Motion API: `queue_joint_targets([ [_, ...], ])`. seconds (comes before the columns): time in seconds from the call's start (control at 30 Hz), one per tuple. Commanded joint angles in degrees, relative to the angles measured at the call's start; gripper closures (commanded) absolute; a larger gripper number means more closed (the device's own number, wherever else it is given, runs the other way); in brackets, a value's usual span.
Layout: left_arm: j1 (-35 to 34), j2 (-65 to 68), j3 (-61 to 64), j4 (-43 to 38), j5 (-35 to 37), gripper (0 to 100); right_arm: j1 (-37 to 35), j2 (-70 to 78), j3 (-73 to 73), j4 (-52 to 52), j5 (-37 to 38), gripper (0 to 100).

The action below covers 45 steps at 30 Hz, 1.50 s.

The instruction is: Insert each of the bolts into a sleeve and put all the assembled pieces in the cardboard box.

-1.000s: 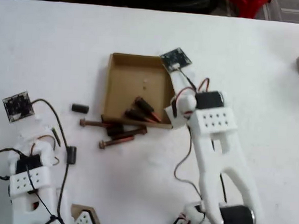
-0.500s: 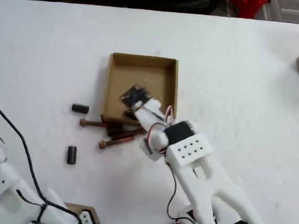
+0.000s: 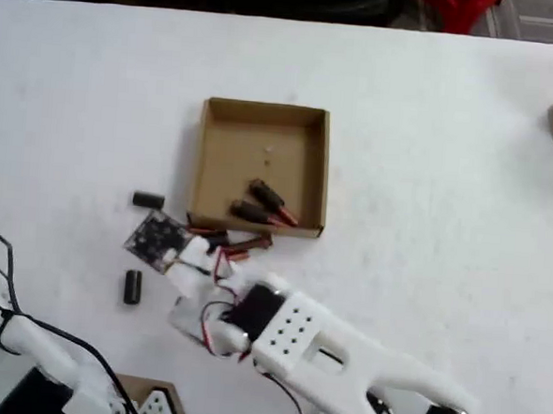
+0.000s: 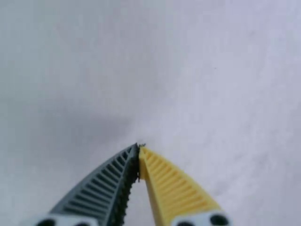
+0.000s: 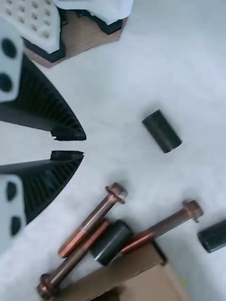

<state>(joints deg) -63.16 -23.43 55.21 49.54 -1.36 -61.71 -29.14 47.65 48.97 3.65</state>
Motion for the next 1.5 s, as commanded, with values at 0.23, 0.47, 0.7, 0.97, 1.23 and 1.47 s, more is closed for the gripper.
queue_joint_targets([
  [0.23,6.11,0.22,3.69,-6.95,1.93,97,-1.98,24.75,-17.41,-9.01,-17.32,96.6],
  [0.47,7.25,0.22,3.96,-7.65,1.93,97,-2.59,38.81,-32.62,-4.18,-27.16,85.4],
  [0.7,7.16,0.22,3.96,-7.74,1.93,97,-2.68,49.54,-43.69,-2.68,-33.14,81.5],
  [0.97,7.43,0.22,3.96,-7.74,1.93,97,-2.68,55.52,-46.24,-3.91,-33.41,81.5],
  [1.23,7.43,0.22,4.04,-7.74,1.85,97,-2.86,56.84,-48.0,-0.48,-33.58,88.4],
  [1.47,7.43,0.4,4.04,-7.82,1.76,97,-2.95,56.75,-48.0,2.59,-33.41,92.6],
])
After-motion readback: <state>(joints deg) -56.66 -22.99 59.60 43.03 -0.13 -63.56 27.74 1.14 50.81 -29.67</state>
